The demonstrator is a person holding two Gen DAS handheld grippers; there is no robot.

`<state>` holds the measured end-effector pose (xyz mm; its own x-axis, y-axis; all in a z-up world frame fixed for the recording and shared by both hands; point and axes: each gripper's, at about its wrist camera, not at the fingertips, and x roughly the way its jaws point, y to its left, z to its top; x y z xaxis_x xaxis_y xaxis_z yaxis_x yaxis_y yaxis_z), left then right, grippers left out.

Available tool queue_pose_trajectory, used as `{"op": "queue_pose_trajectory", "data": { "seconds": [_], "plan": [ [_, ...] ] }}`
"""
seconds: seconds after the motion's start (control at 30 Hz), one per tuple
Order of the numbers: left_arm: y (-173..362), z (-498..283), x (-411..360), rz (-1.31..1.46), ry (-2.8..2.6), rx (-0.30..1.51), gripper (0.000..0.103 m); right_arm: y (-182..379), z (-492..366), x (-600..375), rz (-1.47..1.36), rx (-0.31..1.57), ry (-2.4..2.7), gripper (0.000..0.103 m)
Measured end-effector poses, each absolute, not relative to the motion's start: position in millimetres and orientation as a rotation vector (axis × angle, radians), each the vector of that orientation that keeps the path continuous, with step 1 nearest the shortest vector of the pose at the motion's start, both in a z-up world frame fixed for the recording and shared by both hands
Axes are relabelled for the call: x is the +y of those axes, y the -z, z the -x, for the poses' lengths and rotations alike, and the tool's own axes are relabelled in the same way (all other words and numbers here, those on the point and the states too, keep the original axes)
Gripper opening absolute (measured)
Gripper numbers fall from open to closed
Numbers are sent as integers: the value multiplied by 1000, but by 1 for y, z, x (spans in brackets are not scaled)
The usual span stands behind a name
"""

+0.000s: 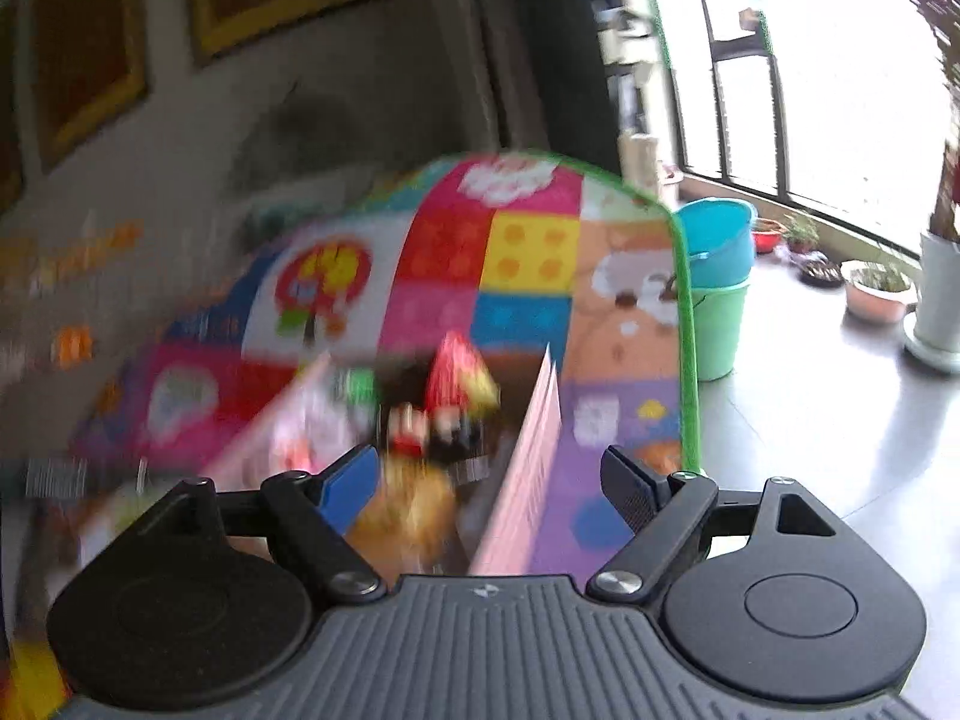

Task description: Organize objects

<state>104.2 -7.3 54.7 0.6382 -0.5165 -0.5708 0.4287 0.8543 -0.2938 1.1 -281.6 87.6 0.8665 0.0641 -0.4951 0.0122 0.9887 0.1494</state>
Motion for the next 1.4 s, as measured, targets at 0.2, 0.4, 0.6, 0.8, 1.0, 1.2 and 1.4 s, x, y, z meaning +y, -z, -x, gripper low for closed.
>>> {"op": "queue_pose_trajectory", "data": {
  "seconds": [0.2, 0.4, 0.6, 0.8, 1.0, 1.2, 1.4],
  "plan": [
    [-39, -131, -34, -17, 411, 826, 42, -52, 12, -256, 64, 626, -99, 62],
    [-38, -130, -19, -35, 304, 862, 73, -37, -10, -237, 104, 650, -125, 55],
    [-41, -125, 32, 42, 191, 817, 87, -40, -37, -207, 115, 634, -189, 55],
    [-27, -148, 78, 162, 127, 795, 103, -41, -71, -168, 164, 595, -173, 55],
    [-21, -156, 84, 171, 112, 777, 103, -44, -80, -155, 151, 604, -175, 56],
    [-33, -130, 72, 95, 83, 611, 102, -44, -75, -155, 162, 601, -111, 80],
    [-62, -51, 68, 150, 135, 500, 102, -41, -34, -160, 93, 637, -108, 103]
  ]
}}
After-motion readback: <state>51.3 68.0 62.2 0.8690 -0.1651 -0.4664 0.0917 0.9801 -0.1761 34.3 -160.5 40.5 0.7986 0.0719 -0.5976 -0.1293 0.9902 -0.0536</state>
